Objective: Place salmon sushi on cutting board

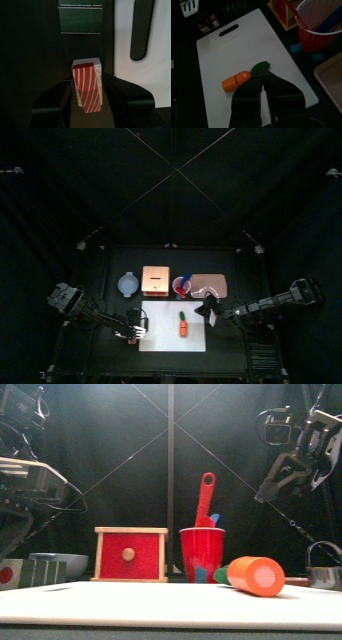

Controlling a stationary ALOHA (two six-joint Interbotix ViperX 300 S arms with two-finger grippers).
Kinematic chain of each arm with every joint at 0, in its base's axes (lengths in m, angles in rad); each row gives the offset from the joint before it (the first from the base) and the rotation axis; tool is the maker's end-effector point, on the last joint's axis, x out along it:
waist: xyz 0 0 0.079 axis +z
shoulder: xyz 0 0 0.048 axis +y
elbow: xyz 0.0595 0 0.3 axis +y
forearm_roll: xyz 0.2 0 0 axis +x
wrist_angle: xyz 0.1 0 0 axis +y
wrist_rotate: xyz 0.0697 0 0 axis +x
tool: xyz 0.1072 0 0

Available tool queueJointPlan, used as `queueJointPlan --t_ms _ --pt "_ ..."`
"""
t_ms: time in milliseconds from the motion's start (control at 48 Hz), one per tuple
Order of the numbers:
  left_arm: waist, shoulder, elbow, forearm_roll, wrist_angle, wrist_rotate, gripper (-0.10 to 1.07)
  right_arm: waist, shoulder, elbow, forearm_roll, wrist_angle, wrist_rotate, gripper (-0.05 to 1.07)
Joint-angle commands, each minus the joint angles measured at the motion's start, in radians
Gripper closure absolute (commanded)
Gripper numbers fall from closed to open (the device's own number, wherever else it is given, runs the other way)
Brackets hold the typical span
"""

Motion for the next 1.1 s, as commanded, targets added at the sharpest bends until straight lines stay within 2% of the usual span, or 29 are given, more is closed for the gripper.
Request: queueJointPlan --t_ms 0,208,458,521,750,938,1083 --pt "0.000 -0.058 -0.029 0.003 0.020 -0.003 0.23 -0.003 -0.008 -0.009 -0.002 0.000 -0.002 0.61" --pt "0.014 -0.147 -0.067 0.048 0.075 0.006 0.23 -0.005 -0.006 -0.009 -0.002 -0.002 0.000 0.61" --pt "0.104 -0.137 -0.163 0.192 0.075 0.028 0.23 -0.006 -0.006 -0.011 -0.002 -0.002 0.000 0.61" --pt "0.140 -0.110 -0.181 0.216 0.074 0.043 0.23 -0.008 -0.006 -0.008 -0.002 0.000 0.000 0.61" --pt "0.247 0.009 -0.247 0.193 0.040 0.137 0.23 -0.008 -0.006 -0.005 0.012 -0.002 0.000 0.61" --pt "0.268 0.104 -0.322 0.193 0.006 0.212 0.23 -0.008 -0.011 -0.003 0.032 -0.002 -0.005 0.61" --pt "0.268 0.147 -0.344 0.193 -0.002 0.215 0.22 -0.008 -0.012 -0.002 0.032 -0.002 -0.005 0.61"
